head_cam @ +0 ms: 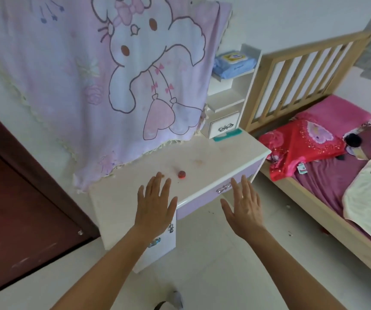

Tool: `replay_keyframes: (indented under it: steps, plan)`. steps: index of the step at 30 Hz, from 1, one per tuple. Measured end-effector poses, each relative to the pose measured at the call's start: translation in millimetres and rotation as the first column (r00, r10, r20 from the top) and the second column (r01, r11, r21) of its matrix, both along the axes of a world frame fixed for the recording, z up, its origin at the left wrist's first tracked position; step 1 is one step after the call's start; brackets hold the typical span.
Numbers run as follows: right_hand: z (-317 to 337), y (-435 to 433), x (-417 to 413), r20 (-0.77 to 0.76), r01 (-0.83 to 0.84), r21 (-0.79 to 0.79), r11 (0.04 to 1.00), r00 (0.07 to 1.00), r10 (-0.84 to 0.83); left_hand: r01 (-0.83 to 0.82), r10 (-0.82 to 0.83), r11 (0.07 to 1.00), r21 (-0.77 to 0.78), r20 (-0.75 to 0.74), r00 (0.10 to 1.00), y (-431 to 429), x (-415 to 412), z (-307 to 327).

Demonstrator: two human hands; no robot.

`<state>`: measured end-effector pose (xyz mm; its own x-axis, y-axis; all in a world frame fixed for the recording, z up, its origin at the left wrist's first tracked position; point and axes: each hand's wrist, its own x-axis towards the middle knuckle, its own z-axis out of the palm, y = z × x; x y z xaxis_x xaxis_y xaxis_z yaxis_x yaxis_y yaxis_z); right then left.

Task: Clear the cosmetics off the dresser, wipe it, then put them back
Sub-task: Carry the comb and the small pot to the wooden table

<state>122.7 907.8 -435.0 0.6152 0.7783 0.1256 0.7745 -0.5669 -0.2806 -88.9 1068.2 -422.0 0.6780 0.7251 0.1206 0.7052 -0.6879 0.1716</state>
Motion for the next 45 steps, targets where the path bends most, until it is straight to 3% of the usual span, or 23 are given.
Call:
replay_keyframes:
  steps: [6,10,18,24,30,33,36,39,42,45]
  plan:
    - [-17,51,66,-0.044,0.103,-0.142,0.984,0.993,-0.11,0.061,-0.094,0.987,-0.146,-0.234,0.968,70,62,-40]
    - [-36,79,101,-0.074,0.091,-0.166,0.982,0.992,-0.104,0.048,-0.105,0.979,-0.201,-0.284,0.953,102,98,-63]
    - [-96,161,183,-0.21,-0.164,-0.314,0.935,0.973,0.1,-0.133,0.019,0.935,-0.329,-0.327,0.945,144,183,-107]
    - [-134,229,248,-0.383,-0.495,-0.43,0.755,0.858,0.344,-0.324,0.09,0.817,-0.476,-0.45,0.888,146,232,-141]
    - [-149,258,291,-0.397,-0.679,-0.474,0.561,0.733,0.552,-0.478,0.214,0.759,-0.442,-0.524,0.824,155,293,-146]
    - [-147,283,312,-0.436,-0.692,-0.398,0.603,0.72,0.539,-0.51,0.251,0.765,-0.394,-0.546,0.799,158,309,-149]
    - [-152,321,345,-0.389,-0.563,-0.363,0.742,0.816,0.428,-0.491,0.227,0.783,-0.382,-0.56,0.797,164,320,-152]
    - [-159,353,371,-0.323,-0.404,-0.414,0.816,0.903,0.283,-0.472,0.192,0.797,-0.376,-0.584,0.789,169,320,-153]
    - [-166,381,390,-0.26,-0.322,-0.456,0.83,0.94,0.222,-0.468,0.192,0.799,-0.378,-0.577,0.793,172,318,-154]
    - [-170,391,400,-0.193,-0.35,-0.518,0.78,0.937,0.292,-0.484,0.23,0.785,-0.388,-0.542,0.808,173,319,-154]
